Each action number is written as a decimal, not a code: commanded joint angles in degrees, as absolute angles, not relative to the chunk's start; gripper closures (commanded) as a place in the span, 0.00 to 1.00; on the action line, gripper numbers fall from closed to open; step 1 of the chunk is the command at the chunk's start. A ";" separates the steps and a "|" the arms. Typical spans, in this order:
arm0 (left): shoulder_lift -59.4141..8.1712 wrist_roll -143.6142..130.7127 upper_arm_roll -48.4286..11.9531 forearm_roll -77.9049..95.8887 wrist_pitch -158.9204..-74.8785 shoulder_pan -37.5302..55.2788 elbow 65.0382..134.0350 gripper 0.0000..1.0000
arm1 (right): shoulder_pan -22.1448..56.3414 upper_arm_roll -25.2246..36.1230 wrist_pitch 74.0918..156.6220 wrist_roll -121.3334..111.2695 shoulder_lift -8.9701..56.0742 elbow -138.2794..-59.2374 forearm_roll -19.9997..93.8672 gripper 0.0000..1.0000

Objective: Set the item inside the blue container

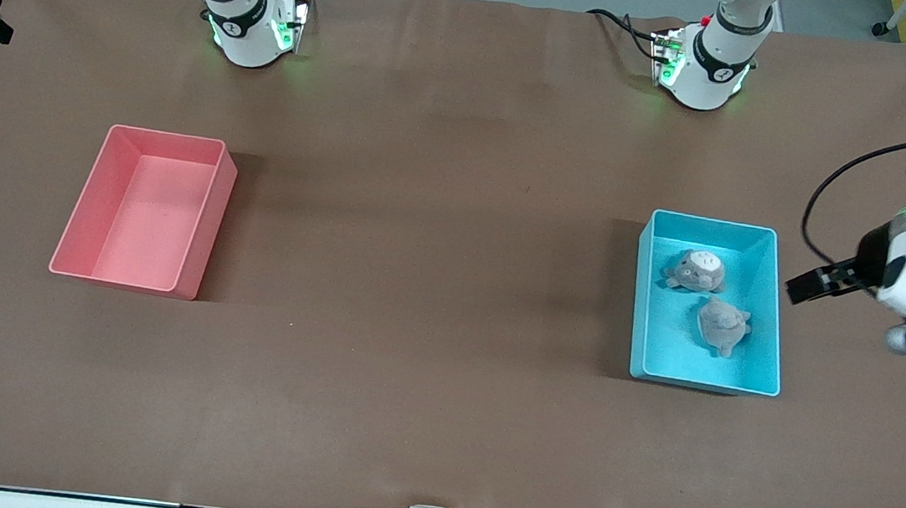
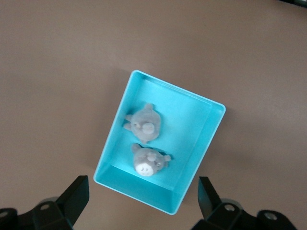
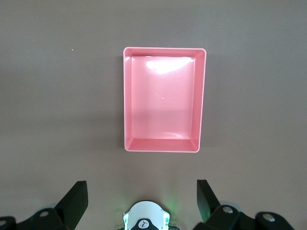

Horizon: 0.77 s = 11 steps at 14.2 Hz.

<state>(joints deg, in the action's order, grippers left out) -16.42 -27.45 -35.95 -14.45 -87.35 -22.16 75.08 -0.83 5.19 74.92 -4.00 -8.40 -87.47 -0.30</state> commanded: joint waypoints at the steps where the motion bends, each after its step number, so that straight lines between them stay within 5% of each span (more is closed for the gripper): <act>1: -12.58 -20.85 -36.21 -13.45 -85.17 -23.73 75.67 0.00 | -1.32 4.75 75.93 -4.57 -8.88 -88.42 -0.44 0.00; 3: -9.33 -15.76 -32.90 -10.75 -84.38 -21.72 77.07 0.00 | -1.41 4.83 76.38 -4.48 -7.92 -87.81 -0.35 0.00; 7: -2.56 -12.33 -9.62 -1.59 -82.88 -6.45 81.90 0.00 | -1.49 4.92 74.36 -4.57 -2.99 -82.18 -0.35 0.00; 11: 1.84 -8.70 -4.48 -1.58 -82.88 -1.76 87.88 0.00 | -1.84 5.27 75.58 -6.77 -2.99 -82.18 0.70 0.00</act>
<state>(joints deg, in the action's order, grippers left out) -1.64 -9.72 -5.65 -2.41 -82.49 -3.49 82.95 -0.85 5.36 75.70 -5.18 -3.10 -83.18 -0.18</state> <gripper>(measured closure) 0.000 0.000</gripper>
